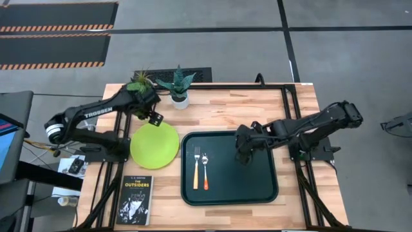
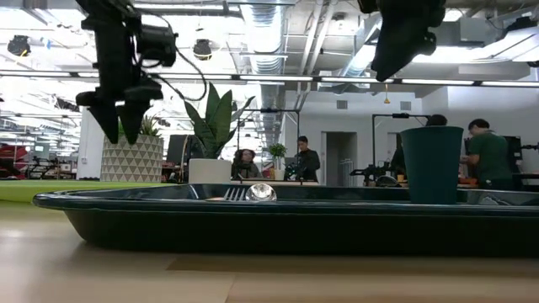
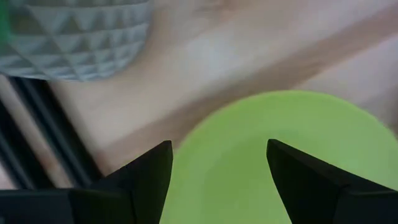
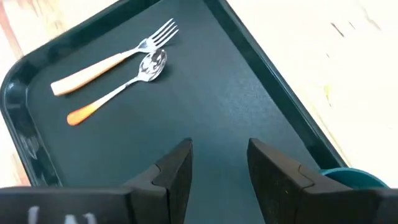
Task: Pick and place plate/cup/fork/spoon on tray
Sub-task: Put the green plate to the right of the orange white spoon on the black tray
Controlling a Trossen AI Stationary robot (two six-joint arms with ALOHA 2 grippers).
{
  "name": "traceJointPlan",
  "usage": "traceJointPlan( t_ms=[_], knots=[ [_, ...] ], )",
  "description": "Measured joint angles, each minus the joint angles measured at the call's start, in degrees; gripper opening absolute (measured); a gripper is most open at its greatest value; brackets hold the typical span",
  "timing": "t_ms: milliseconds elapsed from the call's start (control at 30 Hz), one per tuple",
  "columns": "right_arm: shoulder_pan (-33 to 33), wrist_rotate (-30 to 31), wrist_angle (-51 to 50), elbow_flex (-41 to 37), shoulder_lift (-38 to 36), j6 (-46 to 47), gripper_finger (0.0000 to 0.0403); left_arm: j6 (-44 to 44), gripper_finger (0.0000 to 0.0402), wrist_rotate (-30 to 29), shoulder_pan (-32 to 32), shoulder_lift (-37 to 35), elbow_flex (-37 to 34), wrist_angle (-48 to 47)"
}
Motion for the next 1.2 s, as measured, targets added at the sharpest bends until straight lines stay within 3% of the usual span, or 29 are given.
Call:
traceJointPlan(
  t_ms=[200,300,467,633,1000,1200],
  knots=[
    [-1.55,-0.03,2.55,0.00,0.00,0.35,0.0177,8.16,0.0250,1.99,9.55,4.88,0.00,0.00],
    [-1.74,0.03,3.16,0.00,0.00,0.37,0.0177,12.38,0.0250,5.35,11.03,7.71,-0.66,0.11],
    [-1.73,0.16,3.15,0.00,0.00,0.55,0.0177,15.05,0.0250,5.25,11.13,10.88,-2.34,2.52],
    [-1.71,0.16,3.09,0.00,0.00,1.42,0.0177,11.53,0.0250,6.16,10.34,10.32,-4.30,6.47],
    [-1.72,0.25,2.85,0.00,0.02,1.13,0.0177,2.76,0.0250,4.68,8.26,0.98,-13.60,10.09],
    [-2.15,0.40,2.85,-0.02,0.02,0.88,0.0177,-2.65,0.0250,3.89,7.68,0.15,-15.06,7.75]
  ],
)
